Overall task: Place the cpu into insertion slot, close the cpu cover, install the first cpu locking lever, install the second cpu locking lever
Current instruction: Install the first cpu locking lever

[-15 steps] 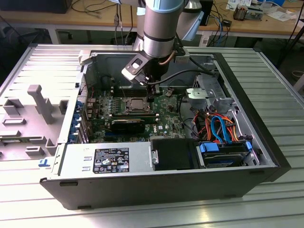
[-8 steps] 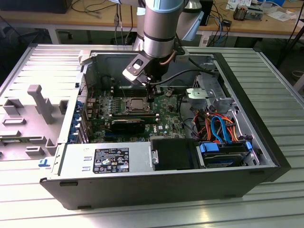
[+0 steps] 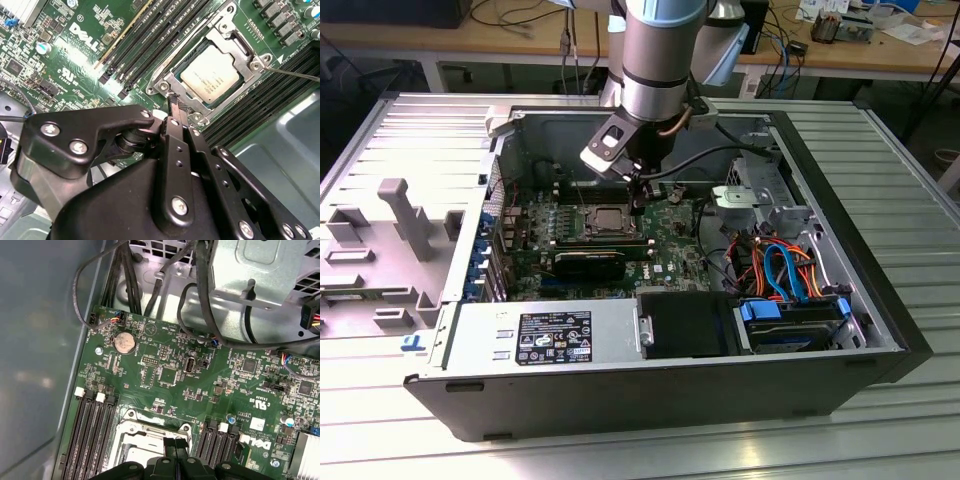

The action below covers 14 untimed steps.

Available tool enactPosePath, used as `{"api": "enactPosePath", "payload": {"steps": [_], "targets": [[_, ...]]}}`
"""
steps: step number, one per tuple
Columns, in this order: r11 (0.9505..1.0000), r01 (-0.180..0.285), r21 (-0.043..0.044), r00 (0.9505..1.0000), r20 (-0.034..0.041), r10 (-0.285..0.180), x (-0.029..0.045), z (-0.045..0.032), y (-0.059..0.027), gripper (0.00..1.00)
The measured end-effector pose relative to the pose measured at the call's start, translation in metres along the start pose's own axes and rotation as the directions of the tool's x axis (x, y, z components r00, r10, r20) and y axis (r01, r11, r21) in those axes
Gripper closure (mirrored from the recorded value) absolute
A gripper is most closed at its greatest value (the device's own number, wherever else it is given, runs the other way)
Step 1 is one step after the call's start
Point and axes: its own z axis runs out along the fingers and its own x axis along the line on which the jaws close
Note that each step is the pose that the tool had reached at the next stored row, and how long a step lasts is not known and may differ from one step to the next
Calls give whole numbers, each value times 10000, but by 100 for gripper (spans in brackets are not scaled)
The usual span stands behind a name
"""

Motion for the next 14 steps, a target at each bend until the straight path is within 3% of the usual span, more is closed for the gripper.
{"api": "enactPosePath", "payload": {"steps": [14], "targets": [[9992,405,3,9992,15,-405,0,0,0,89]]}}
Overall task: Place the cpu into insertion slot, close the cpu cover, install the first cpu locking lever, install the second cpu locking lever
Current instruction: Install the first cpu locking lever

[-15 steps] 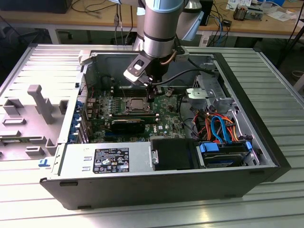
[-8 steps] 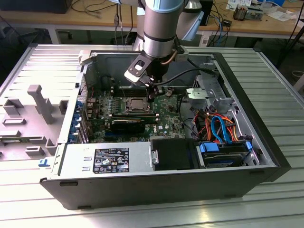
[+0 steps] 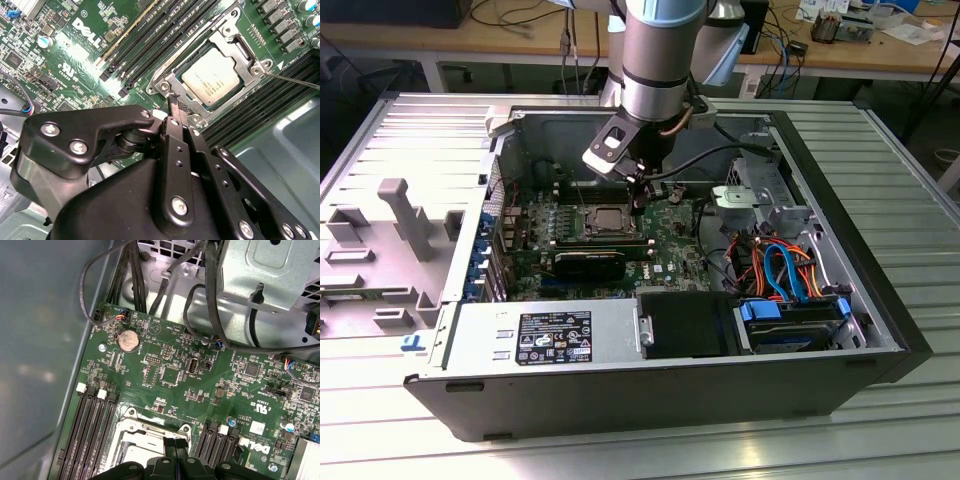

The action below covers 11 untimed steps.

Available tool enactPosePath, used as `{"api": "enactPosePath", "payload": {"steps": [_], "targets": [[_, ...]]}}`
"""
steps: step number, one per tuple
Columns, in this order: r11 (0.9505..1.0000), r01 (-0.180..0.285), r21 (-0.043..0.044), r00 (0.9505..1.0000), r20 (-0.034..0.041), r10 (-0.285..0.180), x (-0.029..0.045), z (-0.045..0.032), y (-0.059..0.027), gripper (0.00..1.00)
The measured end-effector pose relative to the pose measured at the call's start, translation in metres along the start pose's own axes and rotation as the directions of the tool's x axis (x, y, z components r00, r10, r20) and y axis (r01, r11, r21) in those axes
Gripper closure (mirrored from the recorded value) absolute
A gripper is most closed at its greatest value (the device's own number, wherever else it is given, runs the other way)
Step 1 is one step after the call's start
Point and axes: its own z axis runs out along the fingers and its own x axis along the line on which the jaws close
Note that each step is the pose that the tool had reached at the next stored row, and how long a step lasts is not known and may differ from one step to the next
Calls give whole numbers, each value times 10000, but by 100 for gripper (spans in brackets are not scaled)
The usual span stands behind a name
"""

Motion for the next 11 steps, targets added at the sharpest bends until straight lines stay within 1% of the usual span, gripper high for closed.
{"api": "enactPosePath", "payload": {"steps": [11], "targets": [[9999,143,1,9999,6,-143,0,0,0,89]]}}
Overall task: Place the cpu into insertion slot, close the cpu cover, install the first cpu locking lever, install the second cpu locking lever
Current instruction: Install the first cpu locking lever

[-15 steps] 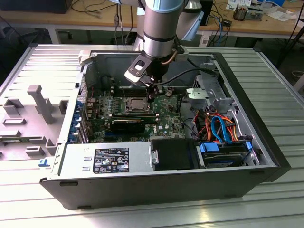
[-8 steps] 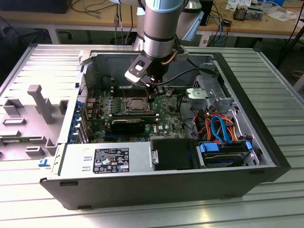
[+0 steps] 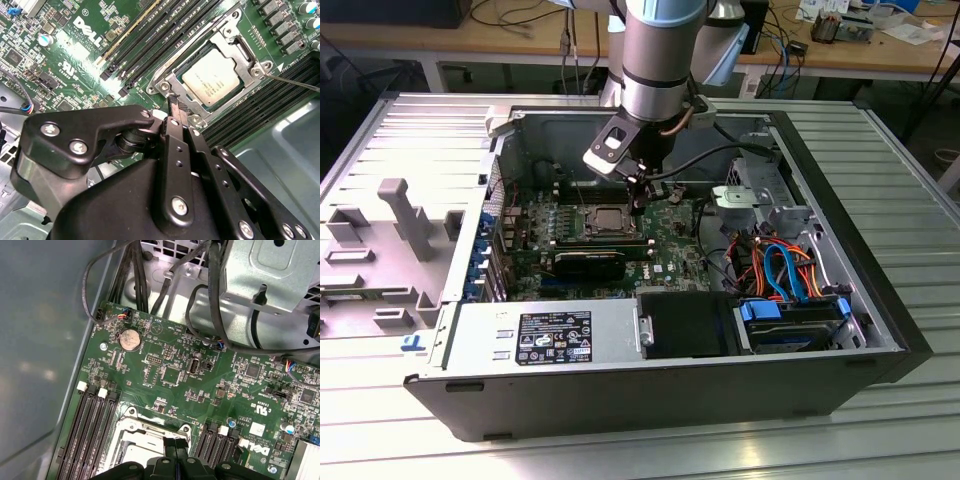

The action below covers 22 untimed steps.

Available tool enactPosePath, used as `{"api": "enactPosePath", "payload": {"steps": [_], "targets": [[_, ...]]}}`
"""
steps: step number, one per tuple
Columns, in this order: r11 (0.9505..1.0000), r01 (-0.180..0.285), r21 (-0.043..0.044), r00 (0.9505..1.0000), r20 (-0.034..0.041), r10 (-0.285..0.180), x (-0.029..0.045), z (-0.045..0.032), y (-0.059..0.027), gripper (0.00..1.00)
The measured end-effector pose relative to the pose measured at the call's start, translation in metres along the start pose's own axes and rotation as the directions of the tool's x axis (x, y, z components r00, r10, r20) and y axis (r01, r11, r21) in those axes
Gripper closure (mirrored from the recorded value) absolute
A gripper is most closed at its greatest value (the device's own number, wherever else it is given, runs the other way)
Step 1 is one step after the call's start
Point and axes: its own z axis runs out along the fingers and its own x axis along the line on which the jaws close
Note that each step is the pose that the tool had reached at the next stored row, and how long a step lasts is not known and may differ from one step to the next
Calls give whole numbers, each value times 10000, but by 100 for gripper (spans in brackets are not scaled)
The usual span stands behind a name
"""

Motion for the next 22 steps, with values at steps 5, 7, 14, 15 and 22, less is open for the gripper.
{"api": "enactPosePath", "payload": {"steps": [5,7,14,15,22], "targets": [[10000,30,0,10000,1,-30,0,0,0,89],[10000,53,1,10000,2,-53,0,0,0,89],[9998,218,1,9998,8,-218,0,0,0,89],[9997,253,2,9997,10,-253,0,0,0,89],[9992,404,3,9992,16,-404,0,0,0,89]]}}
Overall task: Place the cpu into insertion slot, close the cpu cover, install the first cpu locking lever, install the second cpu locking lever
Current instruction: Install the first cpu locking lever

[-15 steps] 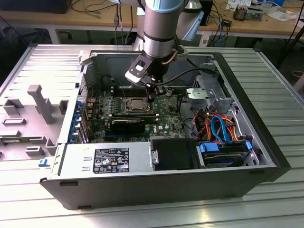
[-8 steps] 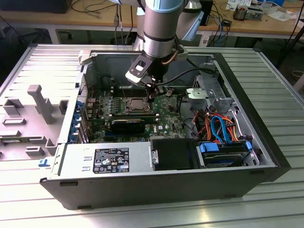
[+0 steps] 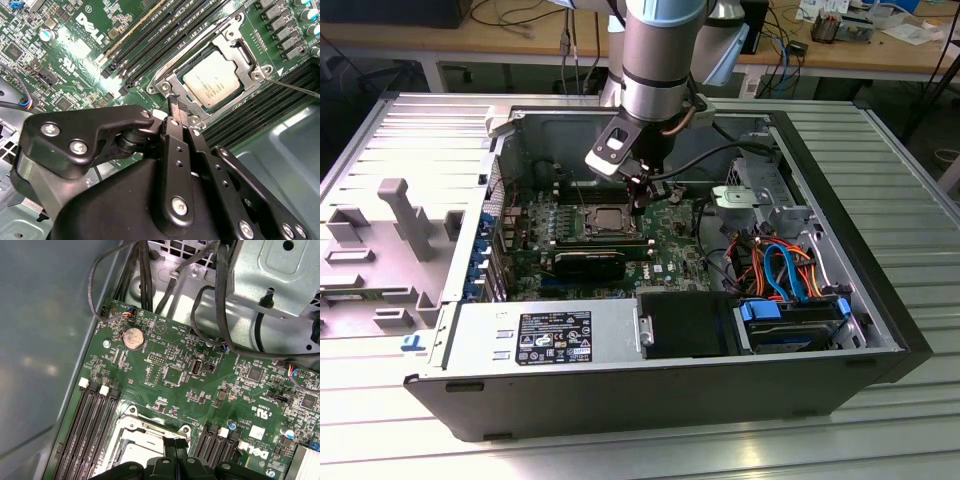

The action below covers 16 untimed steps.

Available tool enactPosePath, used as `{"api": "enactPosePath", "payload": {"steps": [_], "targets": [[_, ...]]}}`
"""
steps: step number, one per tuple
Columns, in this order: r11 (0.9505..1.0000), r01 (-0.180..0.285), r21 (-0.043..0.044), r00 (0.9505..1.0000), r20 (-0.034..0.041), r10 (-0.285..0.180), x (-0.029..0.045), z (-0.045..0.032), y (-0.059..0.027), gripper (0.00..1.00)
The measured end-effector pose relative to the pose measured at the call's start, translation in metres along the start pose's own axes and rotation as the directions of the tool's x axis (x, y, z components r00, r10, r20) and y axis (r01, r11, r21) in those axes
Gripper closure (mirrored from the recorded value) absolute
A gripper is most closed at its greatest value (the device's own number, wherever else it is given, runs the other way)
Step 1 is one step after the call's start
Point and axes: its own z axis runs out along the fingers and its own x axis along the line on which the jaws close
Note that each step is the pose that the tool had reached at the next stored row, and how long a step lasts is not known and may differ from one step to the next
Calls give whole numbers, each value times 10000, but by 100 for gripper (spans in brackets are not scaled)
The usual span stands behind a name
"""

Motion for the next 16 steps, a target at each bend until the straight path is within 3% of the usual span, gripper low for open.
{"api": "enactPosePath", "payload": {"steps": [16], "targets": [[9997,251,2,9997,10,-251,0,0,-1,89]]}}
